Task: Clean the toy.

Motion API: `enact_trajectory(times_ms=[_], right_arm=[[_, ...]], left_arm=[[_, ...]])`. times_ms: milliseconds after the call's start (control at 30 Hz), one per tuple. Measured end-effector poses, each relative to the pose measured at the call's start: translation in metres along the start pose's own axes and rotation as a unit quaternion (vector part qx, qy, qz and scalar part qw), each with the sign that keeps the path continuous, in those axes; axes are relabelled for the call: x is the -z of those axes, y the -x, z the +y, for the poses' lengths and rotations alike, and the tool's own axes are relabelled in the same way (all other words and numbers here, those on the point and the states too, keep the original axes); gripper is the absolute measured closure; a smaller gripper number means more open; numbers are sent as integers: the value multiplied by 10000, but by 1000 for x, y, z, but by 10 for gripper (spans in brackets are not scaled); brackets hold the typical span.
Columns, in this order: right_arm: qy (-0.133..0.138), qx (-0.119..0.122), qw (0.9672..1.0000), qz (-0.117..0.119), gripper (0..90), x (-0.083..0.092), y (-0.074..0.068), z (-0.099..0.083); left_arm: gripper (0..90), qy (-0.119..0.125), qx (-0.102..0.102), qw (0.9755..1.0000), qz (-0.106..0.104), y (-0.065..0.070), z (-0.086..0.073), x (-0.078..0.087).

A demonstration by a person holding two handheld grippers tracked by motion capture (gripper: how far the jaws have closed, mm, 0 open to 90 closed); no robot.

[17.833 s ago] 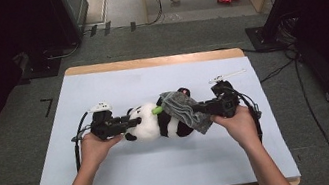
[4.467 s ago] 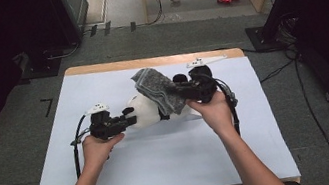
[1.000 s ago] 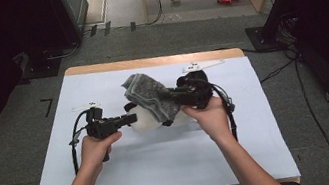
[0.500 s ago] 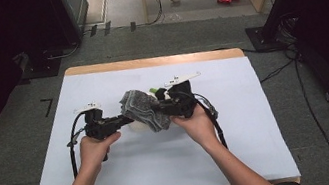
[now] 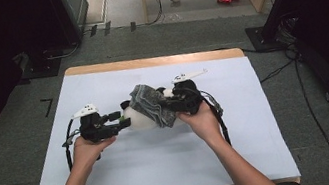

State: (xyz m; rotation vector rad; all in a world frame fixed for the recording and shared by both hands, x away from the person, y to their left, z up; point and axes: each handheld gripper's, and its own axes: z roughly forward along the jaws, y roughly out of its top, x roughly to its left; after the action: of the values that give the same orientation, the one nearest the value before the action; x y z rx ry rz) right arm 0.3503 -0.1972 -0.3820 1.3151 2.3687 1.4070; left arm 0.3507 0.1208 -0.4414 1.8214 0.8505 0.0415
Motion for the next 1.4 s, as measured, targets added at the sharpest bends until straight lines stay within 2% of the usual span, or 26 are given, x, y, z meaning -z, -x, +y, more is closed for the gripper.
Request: enact_trajectory(times_ms=[67,167,233,300,333,400,500,600,667,767,867,933,1033,1233,1300,1400], right_arm=[[14,-21,10000,23,807,1,2,0],[2,-42,10000,51,807,1,3,0],[10,-43,10000,65,807,0,3,0],[12,-58,10000,77,806,0,5,0],[25,-65,9999,84,806,0,5,0],[22,-88,9999,84,805,1,7,0],[24,-123,9999,72,805,0,7,0],[67,-164,9998,132,810,1,6,1],[86,-185,9996,170,813,3,2,3],[175,-95,9994,297,814,7,-10,7],[245,-15,9985,484,814,8,-23,10],[167,7,9982,580,814,4,-31,9],[16,130,9989,445,813,-7,-34,5],[30,26,9995,328,808,-10,-16,0],[8,92,9998,172,808,-7,-13,1],[-40,144,9997,-200,808,-2,-3,0]], left_arm=[[344,-88,-66,9999,-22,0,-2,-3],[338,-85,-245,9996,-84,0,-5,-10],[318,-53,-269,9996,-73,-1,-6,-16],[319,-57,-135,9998,-148,-3,-7,-19],[342,-74,-45,9997,-207,-4,-7,-21],[414,-111,11,9997,-217,-2,-8,-24],[507,-113,93,9998,-94,1,-7,-25],[561,-135,212,9997,-6,4,-5,-25],[580,-134,310,9994,46,5,-4,-25],[594,-121,495,9987,62,6,-3,-24],[594,-87,495,9987,86,11,-2,-25],[593,-37,433,9990,93,16,-1,-25],[593,-72,376,9991,167,23,0,-26],[603,-135,406,9989,191,21,-1,-27],[605,-170,469,9985,217,18,-1,-27],[606,-255,558,9979,213,14,-1,-26]])
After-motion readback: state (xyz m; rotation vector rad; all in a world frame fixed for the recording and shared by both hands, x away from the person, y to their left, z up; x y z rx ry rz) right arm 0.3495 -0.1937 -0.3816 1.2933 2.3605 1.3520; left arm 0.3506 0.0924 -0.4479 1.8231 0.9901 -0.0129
